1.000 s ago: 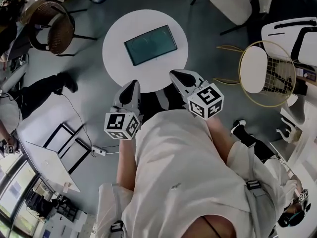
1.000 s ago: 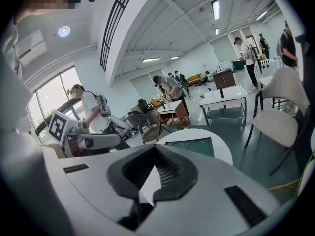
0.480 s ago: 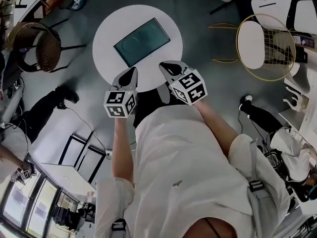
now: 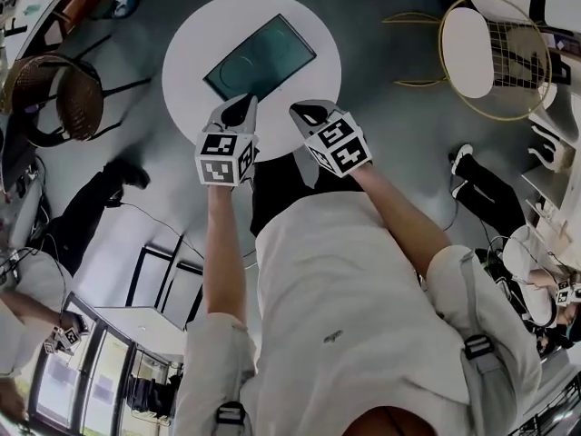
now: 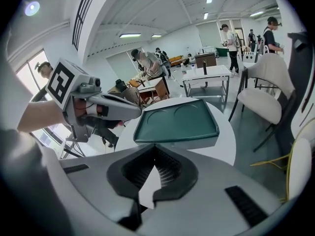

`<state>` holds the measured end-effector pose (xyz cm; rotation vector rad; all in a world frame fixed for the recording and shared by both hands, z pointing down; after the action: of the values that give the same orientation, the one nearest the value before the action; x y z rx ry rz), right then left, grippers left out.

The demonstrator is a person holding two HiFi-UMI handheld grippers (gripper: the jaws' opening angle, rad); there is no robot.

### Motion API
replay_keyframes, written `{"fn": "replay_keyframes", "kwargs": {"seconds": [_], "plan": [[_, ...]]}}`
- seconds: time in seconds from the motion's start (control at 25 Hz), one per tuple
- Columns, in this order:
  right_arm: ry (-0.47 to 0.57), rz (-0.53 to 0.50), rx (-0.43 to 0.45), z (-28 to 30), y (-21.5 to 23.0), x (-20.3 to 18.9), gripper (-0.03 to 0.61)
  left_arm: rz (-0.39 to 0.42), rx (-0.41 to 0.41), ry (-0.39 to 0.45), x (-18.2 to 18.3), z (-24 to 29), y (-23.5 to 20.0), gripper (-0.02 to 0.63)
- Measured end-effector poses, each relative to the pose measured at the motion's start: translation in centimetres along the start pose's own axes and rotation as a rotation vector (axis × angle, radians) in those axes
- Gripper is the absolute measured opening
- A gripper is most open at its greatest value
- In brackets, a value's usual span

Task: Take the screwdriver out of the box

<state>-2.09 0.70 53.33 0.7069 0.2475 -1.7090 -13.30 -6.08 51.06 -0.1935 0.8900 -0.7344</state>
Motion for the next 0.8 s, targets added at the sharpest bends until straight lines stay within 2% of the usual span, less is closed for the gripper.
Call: {"fn": "replay_keyframes", "kwargs": {"seconds": [0.12,0.28,0.6,0.8], "plan": [[-0.017,-0.007,-0.023,1.4,-0.1,-0.4,0.008,0.042,-0.002,-0.056,-0.3,1.5,-1.0,0.009],[-0.033,-0.013,-0.054,3.5,-0.3,-0.6,0.024,0.072,-0.043,-0.140,-0.5,2.9,-2.6,0.009],[-0.064,0.001,-0.073,5.7,0.4,-1.8,0.045,0.154,-0.092,-0.258,-0.8,5.9,-3.0,0.009],[-0.086,-0.034,-0.095,7.4,0.9,-1.6,0.066,0.170,-0.111,-0.308,-0.8,7.2,-3.9,0.010]]}}
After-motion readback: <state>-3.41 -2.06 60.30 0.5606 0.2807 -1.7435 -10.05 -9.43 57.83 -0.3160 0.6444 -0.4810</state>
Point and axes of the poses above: the fingertips, and each gripper's own axes: z forward along the fingers, y to its right, x out of its top, the point moved 5 cm from there along -z, backward along the fingers, and after that the axes turned 14 degrees about -x, right-handed, at the moved point
